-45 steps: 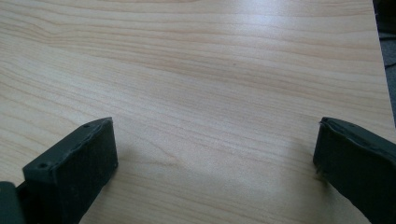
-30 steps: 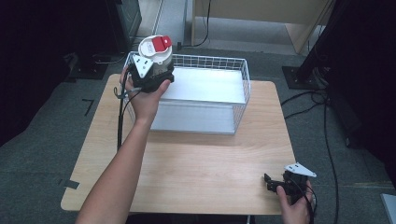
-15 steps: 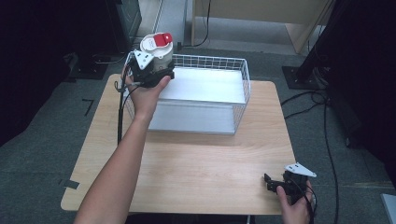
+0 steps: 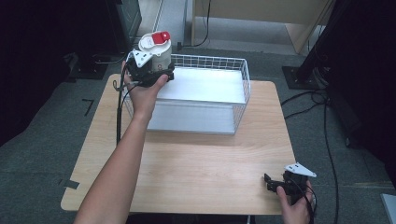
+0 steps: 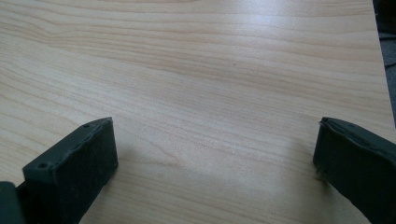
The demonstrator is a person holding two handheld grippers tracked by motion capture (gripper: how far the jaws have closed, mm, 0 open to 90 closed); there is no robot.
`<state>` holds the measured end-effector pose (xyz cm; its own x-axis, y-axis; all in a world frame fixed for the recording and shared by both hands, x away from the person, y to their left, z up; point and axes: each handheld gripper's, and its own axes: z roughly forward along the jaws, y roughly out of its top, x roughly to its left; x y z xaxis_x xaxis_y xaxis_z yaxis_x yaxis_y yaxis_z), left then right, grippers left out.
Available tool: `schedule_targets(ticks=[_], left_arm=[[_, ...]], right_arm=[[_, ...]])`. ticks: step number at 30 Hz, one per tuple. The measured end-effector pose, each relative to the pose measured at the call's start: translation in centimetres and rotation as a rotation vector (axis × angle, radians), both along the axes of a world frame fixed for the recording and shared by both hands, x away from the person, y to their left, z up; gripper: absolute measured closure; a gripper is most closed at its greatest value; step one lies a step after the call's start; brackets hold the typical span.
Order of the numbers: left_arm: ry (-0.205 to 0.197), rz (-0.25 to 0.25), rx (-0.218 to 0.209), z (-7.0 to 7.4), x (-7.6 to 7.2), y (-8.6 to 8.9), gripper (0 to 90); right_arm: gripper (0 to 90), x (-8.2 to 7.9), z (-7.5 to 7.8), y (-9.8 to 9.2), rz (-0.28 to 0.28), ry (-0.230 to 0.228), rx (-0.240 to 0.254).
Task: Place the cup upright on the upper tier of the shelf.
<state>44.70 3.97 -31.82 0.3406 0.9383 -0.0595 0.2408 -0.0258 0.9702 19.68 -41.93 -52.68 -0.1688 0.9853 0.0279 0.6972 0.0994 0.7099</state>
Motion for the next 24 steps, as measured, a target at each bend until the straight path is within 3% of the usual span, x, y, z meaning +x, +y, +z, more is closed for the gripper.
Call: schedule_targets(ticks=[1,3,24], left_arm=[[-0.006,0.007,0.004,-0.01,-0.07,-0.08,2.9],[-0.017,0.015,0.028,-0.03,-0.24,-0.27,11.8],[-0.029,0.017,0.035,-0.21,-0.64,-0.08,12.2]], right_arm=[[0.0,0.0,0.0,0.0,0.0,0.0,0.0],[0.0,0.0,0.0,0.0,0.0,0.0,0.0],[0.0,0.0,0.0,0.0,0.0,0.0,0.0]])
